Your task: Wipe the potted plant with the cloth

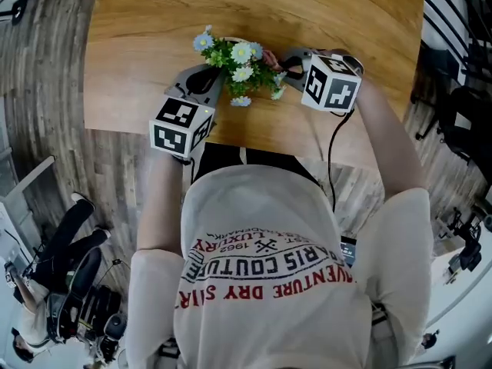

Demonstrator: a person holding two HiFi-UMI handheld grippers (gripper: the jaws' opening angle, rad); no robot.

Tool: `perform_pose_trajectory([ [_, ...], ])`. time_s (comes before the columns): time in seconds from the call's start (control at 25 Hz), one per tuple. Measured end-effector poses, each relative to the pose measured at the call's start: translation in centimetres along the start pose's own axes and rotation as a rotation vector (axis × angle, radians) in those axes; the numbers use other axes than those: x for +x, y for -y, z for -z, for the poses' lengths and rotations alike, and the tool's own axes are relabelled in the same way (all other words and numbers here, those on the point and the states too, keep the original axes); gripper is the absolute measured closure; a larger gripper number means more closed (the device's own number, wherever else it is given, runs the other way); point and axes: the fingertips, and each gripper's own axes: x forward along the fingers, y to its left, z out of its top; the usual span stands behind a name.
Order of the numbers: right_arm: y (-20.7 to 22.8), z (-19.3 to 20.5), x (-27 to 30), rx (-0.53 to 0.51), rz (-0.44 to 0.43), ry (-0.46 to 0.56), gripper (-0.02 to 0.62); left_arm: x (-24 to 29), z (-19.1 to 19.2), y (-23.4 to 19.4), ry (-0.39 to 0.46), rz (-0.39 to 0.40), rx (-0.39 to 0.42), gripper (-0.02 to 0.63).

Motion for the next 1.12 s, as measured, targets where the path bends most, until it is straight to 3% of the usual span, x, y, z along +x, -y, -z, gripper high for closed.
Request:
perform_pose_trajectory([
  [0.28, 1.0, 0.5, -4.5, 0.339, 0.392, -0.010, 0.552, -2.5, -1.5, 0.1, 0.092, 0.029, 0.060, 0.594],
  [0.44, -0.7, -0.6, -7.5, 0.513, 0.546, 0.046, 0.552, -4.6, -1.8, 0.6, 0.107, 0.054, 0.104, 0.594],
  [0.56, -2.6, -3.0, -9.8, 0.584, 0.625, 0.134, 0.552, -6.2, -1.7, 1.3, 0.120, 0.053, 0.129, 0.594],
  [0.72, -4.5, -7.7, -11.8, 0.606, 0.629, 0.275, 0.554, -8.8, -1.2, 1.4, 0.140, 0.019, 0.134, 0.594],
  [0.88, -5.3, -13.1, -12.2, 0.596, 0.533, 0.398, 0.554, -10.8, -1.0, 0.8, 0.161, -0.021, 0.124, 0.594],
  [1.12, -5.7, -18.6, -8.0, 0.568, 0.481, 0.397, 0.552, -12.4, -1.1, -0.9, 0.178, -0.006, 0.156, 0.594],
])
